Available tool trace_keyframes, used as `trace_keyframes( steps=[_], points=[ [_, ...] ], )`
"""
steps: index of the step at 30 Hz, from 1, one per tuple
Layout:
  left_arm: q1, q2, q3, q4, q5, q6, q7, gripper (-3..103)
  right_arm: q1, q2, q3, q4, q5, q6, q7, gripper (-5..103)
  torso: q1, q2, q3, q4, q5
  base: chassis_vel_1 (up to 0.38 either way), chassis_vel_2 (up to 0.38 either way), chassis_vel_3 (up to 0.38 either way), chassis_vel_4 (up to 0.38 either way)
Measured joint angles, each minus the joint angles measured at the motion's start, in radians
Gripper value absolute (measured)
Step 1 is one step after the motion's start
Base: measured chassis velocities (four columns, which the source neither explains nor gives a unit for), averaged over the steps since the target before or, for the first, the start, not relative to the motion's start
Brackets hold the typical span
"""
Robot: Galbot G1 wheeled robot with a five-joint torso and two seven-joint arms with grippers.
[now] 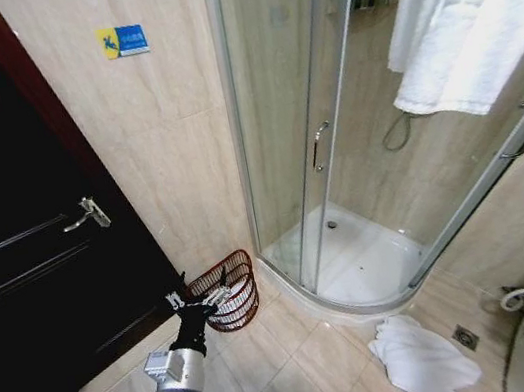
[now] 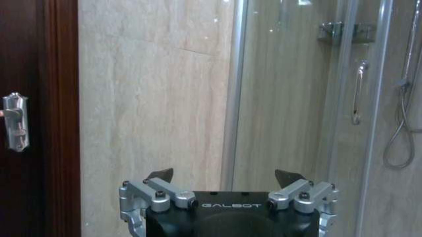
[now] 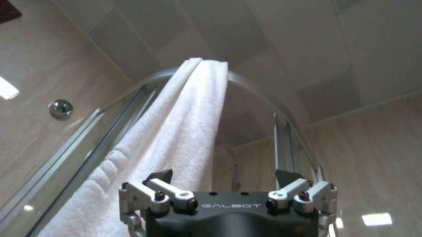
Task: Discard the used towel into the hamper.
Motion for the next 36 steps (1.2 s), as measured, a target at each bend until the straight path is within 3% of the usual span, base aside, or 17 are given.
trace_keyframes(
  steps=[6, 9, 13, 17, 21, 30, 36],
  points=[
    [0.0, 0.0, 0.0, 0.0, 0.0, 0.0, 0.0, 100, 0.049, -0.036, -0.028, -0.016, 0.016, -0.016, -0.008, 100, 0.0, 0.0, 0.0, -0.0001, -0.0004, -0.007, -0.009, 0.007, 0.008],
    [0.0, 0.0, 0.0, 0.0, 0.0, 0.0, 0.0, 100, 0.106, -0.08, -0.067, -0.036, 0.016, -0.026, 0.012, 100, 0.0, 0.0, 0.0, -0.0002, -0.0001, 0.0, 0.0, 0.0, 0.0],
    [0.0, 0.001, 0.0, 0.0, 0.0, 0.0, 0.0, 100, 0.261, -0.209, -0.161, -0.105, 0.006, -0.048, 0.068, 100, 0.0, 0.0, 0.0, 0.0001, -0.0003, 0.0, 0.0, 0.0, 0.0],
    [0.0, 0.0, 0.0, 0.0, 0.0, 0.0, 0.0, 100, 0.366, -0.276, -0.254, -0.15, 0.005, -0.049, 0.08, 100, 0.0, 0.0, 0.0, 0.0002, -0.0002, 0.0, 0.0, 0.0, 0.0],
    [0.0, 0.0, 0.0, 0.0, 0.0, 0.0, 0.0, 100, 0.462, -0.321, -0.348, -0.189, 0.015, -0.056, 0.08, 100, 0.0, 0.0, 0.0, 0.0002, 0.0, 0.0, 0.0, 0.0, 0.0],
    [0.0, 0.001, 0.0, 0.0, 0.0, 0.0, 0.0, 100, 0.66, -0.436, -0.448, -0.3, 0.028, -0.1, 0.079, 100, 0.0, 0.0, 0.0, 0.0, -0.0003, 0.0, 0.0, 0.0, 0.0],
    [0.0, 0.0, 0.0, 0.0, 0.0, 0.0, 0.0, 100, 0.925, -0.496, -0.616, -0.387, 0.132, -0.143, 0.074, 100, 0.0, 0.0, 0.0, 0.0, 0.0, 0.0, 0.0, 0.0, 0.0]
  ],
)
